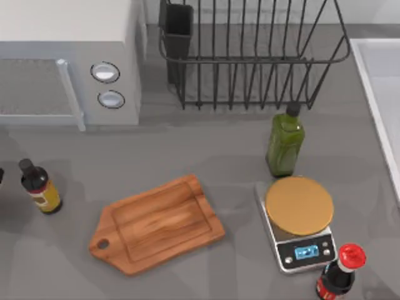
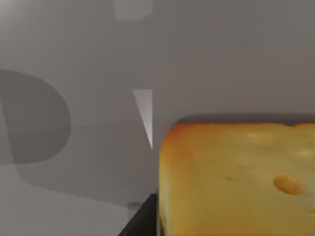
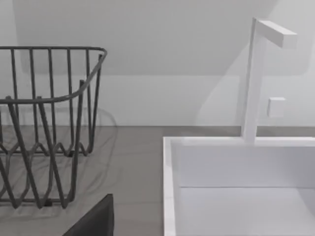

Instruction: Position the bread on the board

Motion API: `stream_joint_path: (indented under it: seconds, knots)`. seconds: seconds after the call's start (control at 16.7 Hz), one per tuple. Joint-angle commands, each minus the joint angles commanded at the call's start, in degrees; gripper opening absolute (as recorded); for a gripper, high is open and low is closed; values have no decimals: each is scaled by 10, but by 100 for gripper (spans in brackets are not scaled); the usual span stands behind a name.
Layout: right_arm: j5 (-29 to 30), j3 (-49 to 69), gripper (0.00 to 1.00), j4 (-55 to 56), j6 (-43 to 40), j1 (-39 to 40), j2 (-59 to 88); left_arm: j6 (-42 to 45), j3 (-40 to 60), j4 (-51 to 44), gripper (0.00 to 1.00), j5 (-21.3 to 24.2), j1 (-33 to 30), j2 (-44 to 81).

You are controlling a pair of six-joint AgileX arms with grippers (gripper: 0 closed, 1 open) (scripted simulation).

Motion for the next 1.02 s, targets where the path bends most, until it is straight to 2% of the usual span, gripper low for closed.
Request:
stream_joint_path:
  seconds: [0.42,1.02]
  knots:
    - [0,0,100,0,0,0,0,0,0,0,2,0,0,0]
    - [0,0,100,0,0,0,0,1,0,-1,0,0,1,-3]
